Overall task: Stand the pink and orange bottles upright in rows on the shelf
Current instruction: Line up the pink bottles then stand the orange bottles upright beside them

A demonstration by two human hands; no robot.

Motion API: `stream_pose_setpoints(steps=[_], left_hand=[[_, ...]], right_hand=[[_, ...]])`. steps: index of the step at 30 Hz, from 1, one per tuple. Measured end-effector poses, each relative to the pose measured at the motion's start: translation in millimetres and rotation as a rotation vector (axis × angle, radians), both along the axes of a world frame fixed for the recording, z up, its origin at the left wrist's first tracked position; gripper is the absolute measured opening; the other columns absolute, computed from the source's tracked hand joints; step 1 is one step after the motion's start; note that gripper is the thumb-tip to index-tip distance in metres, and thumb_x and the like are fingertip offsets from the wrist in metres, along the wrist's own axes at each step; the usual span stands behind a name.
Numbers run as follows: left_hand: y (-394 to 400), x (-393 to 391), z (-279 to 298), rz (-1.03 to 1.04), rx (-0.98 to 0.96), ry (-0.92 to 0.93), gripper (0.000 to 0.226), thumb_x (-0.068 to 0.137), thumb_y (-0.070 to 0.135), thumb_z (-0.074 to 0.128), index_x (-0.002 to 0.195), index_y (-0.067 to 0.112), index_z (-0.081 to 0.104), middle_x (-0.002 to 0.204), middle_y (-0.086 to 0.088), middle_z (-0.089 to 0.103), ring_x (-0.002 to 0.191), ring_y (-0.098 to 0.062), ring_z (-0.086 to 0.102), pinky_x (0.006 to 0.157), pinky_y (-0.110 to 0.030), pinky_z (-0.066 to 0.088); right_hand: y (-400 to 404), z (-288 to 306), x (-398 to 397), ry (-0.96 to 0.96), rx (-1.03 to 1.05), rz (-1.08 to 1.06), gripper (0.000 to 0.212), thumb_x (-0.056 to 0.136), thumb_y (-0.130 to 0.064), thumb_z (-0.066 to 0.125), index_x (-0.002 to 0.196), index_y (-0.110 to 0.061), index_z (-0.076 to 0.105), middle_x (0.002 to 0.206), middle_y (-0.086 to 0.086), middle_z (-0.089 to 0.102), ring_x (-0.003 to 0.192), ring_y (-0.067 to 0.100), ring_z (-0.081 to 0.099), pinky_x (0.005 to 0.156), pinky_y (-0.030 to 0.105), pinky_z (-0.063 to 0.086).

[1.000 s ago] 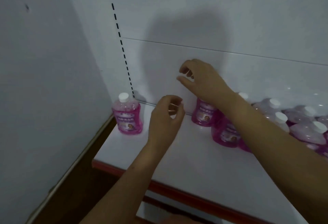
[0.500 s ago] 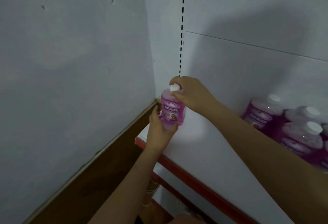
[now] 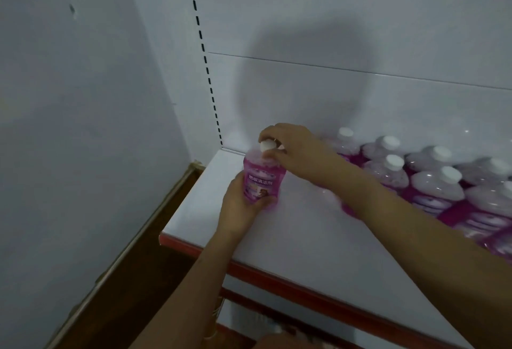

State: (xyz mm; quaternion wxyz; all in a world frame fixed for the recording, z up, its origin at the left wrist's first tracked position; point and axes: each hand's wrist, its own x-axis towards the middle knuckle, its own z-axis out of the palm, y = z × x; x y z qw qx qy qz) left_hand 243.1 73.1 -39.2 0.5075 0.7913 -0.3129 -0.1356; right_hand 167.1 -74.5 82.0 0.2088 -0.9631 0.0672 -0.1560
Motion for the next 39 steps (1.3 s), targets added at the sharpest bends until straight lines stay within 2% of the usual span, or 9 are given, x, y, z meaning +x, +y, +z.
stream_pose_setpoints(steps=[2,10,14,22,29,32,34,37,39], left_hand=[[-16,-8,1,-0.043,-0.006,0.028,0.057,0.071,0.028,0.088,0.115,0.034,0.051,0.102,0.017,0.062,0.088,-0.001,0.060,0.073,-0.011,0.045],[-70,-48,-2,-0.199,-0.033,0.076,0.059,0.077,0.022,0.083,0.130,0.020,0.057,0.107,0.008,0.066,0.091,-0.008,0.066,0.072,-0.005,0.045],[-85,-62,-6,-0.216,-0.044,0.078,0.058,0.077,0.030,0.081,0.129,0.019,0.058,0.106,0.007,0.067,0.096,-0.015,0.067,0.083,-0.022,0.052],[-95,-72,0,-0.196,0.018,-0.005,0.035,0.091,0.023,0.070,0.124,0.015,0.061,0.110,0.001,0.069,0.094,-0.013,0.061,0.080,-0.023,0.044],[-97,-74,6,-0.239,0.109,0.007,0.038,0.094,0.012,0.064,0.132,0.010,0.056,0.123,-0.005,0.065,0.107,-0.016,0.060,0.083,-0.017,0.040],[-89,-71,18,-0.113,0.102,-0.001,0.046,0.094,0.001,0.056,0.139,0.005,0.050,0.136,-0.012,0.057,0.121,-0.021,0.056,0.098,-0.028,0.044],[-76,-75,33,0.039,-0.003,-0.107,0.047,0.093,-0.002,0.053,0.139,0.008,0.050,0.133,-0.009,0.056,0.123,-0.021,0.054,0.105,-0.035,0.044],[-59,-102,62,0.126,-0.153,-0.245,0.036,0.095,0.002,0.052,0.128,0.016,0.057,0.121,0.004,0.056,0.112,-0.009,0.054,0.096,-0.025,0.044],[-55,-127,77,0.069,-0.213,-0.315,0.031,0.094,0.003,0.055,0.121,0.019,0.060,0.115,0.007,0.058,0.105,-0.006,0.055,0.091,-0.019,0.045]], right_hand=[[-15,5,-21,-0.015,0.005,-0.041,0.019,0.087,-0.020,0.065,0.105,-0.014,0.064,0.097,0.003,0.065,0.089,0.019,0.059,0.082,0.036,0.048],[-58,12,-84,0.050,-0.015,-0.190,0.021,0.090,-0.021,0.065,0.110,-0.018,0.065,0.104,0.000,0.066,0.094,0.016,0.061,0.086,0.033,0.049],[-67,4,-99,0.032,-0.024,-0.243,0.020,0.090,-0.021,0.063,0.111,-0.020,0.065,0.103,-0.003,0.065,0.087,0.008,0.053,0.078,0.022,0.041],[-72,-5,-101,0.093,-0.045,-0.271,0.025,0.093,-0.022,0.058,0.117,-0.017,0.063,0.111,0.003,0.063,0.103,0.020,0.056,0.088,0.034,0.045],[-74,-11,-98,0.074,-0.027,-0.249,0.029,0.092,-0.022,0.058,0.121,-0.015,0.060,0.117,0.005,0.063,0.107,0.024,0.056,0.094,0.038,0.044],[-75,-4,-104,-0.008,0.023,-0.219,0.036,0.095,-0.029,0.057,0.129,-0.017,0.056,0.129,0.003,0.057,0.120,0.021,0.051,0.105,0.035,0.039],[-75,10,-110,-0.107,0.048,-0.237,0.042,0.097,-0.035,0.055,0.135,-0.017,0.052,0.136,0.001,0.053,0.125,0.019,0.047,0.108,0.032,0.035],[-74,35,-124,-0.307,0.116,-0.312,0.048,0.100,-0.037,0.051,0.141,-0.013,0.047,0.138,0.002,0.052,0.125,0.017,0.048,0.108,0.033,0.038],[-71,48,-136,-0.421,0.194,-0.368,0.048,0.101,-0.037,0.049,0.142,-0.012,0.045,0.136,0.002,0.053,0.121,0.014,0.051,0.105,0.031,0.042]])
